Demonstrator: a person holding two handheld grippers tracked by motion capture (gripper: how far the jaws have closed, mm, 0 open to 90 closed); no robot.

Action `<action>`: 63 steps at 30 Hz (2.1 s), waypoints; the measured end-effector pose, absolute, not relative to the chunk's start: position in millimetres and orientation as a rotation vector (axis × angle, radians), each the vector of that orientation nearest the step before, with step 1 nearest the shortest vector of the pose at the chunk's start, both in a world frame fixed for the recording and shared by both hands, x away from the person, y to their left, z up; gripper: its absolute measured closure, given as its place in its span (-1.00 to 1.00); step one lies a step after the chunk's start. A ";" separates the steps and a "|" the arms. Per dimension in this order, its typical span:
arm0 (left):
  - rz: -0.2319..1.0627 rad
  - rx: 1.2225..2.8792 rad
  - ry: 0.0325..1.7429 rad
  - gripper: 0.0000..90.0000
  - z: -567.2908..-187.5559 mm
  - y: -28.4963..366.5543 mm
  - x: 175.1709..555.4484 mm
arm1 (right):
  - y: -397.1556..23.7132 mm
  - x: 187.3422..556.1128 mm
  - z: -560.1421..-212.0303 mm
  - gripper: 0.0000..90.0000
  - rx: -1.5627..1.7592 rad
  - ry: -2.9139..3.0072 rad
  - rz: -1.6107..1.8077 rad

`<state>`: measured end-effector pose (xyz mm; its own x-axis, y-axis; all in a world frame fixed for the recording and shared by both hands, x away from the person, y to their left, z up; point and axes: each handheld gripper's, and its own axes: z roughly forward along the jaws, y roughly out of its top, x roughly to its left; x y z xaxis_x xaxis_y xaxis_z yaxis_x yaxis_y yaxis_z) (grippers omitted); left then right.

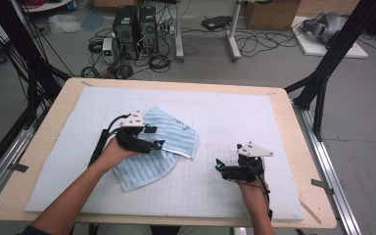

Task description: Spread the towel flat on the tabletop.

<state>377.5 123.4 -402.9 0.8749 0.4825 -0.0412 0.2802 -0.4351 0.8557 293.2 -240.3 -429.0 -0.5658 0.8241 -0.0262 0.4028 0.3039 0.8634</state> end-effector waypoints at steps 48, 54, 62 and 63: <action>0.440 1.551 1.121 0.87 -386.1 233.7 444.8 | -212.8 311.7 -433.5 -0.87 1.078 2.183 1.191; 0.523 1.594 1.260 0.86 -406.5 257.1 447.6 | -192.9 321.8 -435.7 -0.87 1.064 2.237 1.186; 0.528 1.562 1.358 0.31 -422.7 278.9 445.9 | -183.9 322.9 -435.3 -0.87 1.035 2.253 1.184; 0.525 1.560 1.363 0.17 -422.3 279.9 444.1 | -184.4 323.5 -435.3 -0.87 1.033 2.247 1.193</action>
